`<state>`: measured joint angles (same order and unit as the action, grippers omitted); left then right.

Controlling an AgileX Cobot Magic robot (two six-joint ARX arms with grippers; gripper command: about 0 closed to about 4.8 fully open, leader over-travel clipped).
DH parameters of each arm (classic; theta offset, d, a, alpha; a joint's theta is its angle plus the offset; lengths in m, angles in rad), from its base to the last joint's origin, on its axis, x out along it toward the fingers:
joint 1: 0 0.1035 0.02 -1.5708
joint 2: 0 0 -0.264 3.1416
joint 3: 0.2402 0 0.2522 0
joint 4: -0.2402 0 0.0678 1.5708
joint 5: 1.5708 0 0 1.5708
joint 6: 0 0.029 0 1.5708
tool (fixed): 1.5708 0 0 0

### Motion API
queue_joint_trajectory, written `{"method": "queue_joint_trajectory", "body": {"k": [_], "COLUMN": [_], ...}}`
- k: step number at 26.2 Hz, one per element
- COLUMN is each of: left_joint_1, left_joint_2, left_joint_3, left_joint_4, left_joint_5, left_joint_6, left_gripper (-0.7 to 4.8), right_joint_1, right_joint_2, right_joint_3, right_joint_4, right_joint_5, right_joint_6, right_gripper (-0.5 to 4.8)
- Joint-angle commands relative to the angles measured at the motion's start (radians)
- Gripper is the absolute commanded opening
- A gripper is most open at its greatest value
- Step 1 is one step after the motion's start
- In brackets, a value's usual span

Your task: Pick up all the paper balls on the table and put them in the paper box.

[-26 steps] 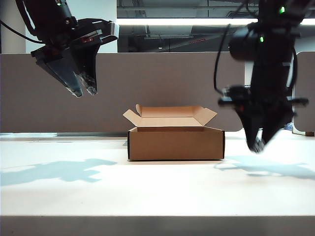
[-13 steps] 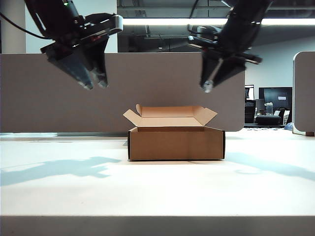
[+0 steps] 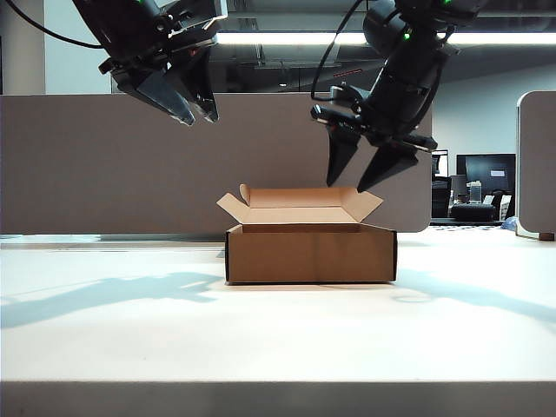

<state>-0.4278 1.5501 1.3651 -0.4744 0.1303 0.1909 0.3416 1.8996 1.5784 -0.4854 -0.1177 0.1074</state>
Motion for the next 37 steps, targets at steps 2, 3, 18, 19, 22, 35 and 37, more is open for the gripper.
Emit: {"method": "queue_joint_trajectory", "body": {"k": [2,3,18,19,22,35,37], "left_joint_1": [-0.001,-0.001,-0.002,-0.002,-0.003,-0.003,-0.003], "left_joint_2": [-0.001,-0.003,-0.321,-0.353,-0.468,-1.097,-1.122], "left_joint_3": [0.001,0.001,-0.045,-0.061,-0.130,-0.474,-0.480], "left_joint_4": [0.050,0.051,0.011,0.008,0.003,-0.149,-0.198], "left_joint_5": [0.004,0.004,-0.001,-0.003,-0.019,-0.062,-0.099], "left_joint_6": [-0.004,-0.012,-0.027,-0.027,-0.035,-0.095,-0.097], "left_gripper": [1.48,0.96,0.25,0.25,0.24,0.21,0.22], "right_joint_1": [0.001,0.001,-0.003,-0.003,-0.003,-0.003,-0.003], "right_joint_2": [-0.031,-0.042,-0.473,-0.506,-0.621,-1.277,-1.348], "right_joint_3": [0.013,0.013,0.001,-0.005,-0.047,-0.553,-0.615], "right_joint_4": [0.030,0.021,-0.128,-0.137,-0.138,-0.135,-0.106], "right_joint_5": [-0.015,-0.014,0.085,0.100,0.134,0.193,0.209], "right_joint_6": [-0.002,-0.003,-0.113,-0.113,-0.113,-0.143,-0.142], "right_gripper": [2.64,2.57,0.39,0.39,0.39,0.39,0.40]}}
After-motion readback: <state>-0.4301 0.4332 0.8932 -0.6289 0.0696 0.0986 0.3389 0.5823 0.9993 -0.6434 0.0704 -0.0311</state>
